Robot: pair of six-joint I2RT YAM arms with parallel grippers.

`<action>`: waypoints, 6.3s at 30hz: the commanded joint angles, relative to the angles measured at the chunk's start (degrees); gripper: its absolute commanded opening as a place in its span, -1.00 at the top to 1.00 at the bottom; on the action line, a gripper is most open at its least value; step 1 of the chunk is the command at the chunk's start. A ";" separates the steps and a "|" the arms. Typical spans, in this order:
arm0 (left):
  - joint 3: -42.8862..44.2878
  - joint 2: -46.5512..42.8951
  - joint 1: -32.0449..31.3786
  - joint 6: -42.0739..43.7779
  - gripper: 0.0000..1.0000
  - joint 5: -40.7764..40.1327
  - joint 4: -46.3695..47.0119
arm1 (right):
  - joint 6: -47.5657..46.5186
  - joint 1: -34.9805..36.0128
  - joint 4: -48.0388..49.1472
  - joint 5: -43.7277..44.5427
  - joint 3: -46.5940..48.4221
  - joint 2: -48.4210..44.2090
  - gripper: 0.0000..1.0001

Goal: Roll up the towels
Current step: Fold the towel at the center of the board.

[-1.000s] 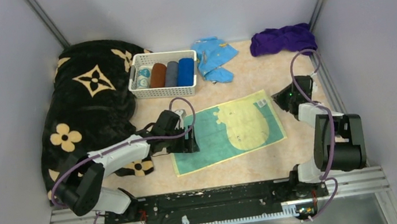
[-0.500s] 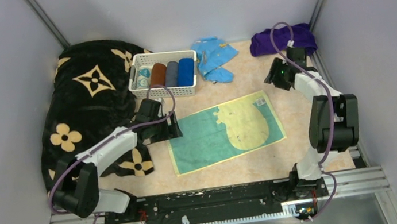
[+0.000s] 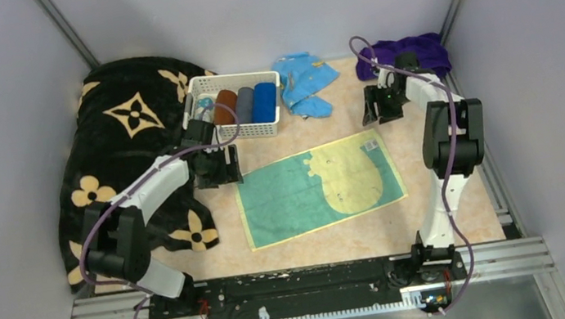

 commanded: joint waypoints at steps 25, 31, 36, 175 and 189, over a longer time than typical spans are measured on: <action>10.58 11.28 7.55 10.61 -0.52 14.02 -5.39 | -16.93 -4.92 -16.65 -16.45 15.40 11.95 0.82; 14.08 15.35 7.48 11.08 -0.32 13.71 -5.67 | -15.94 -5.00 -14.05 -14.72 13.44 10.51 0.96; 15.40 17.43 7.40 11.83 -0.13 11.82 -6.03 | -14.91 -5.01 -12.96 -14.50 12.29 10.33 0.96; -22.95 -21.83 0.52 -16.67 0.50 3.22 0.32 | 7.73 3.98 9.10 9.75 -41.64 -48.58 0.50; -21.75 -37.71 0.53 -20.71 -0.23 5.41 -1.67 | 16.77 3.96 12.84 0.74 -43.62 -60.02 0.05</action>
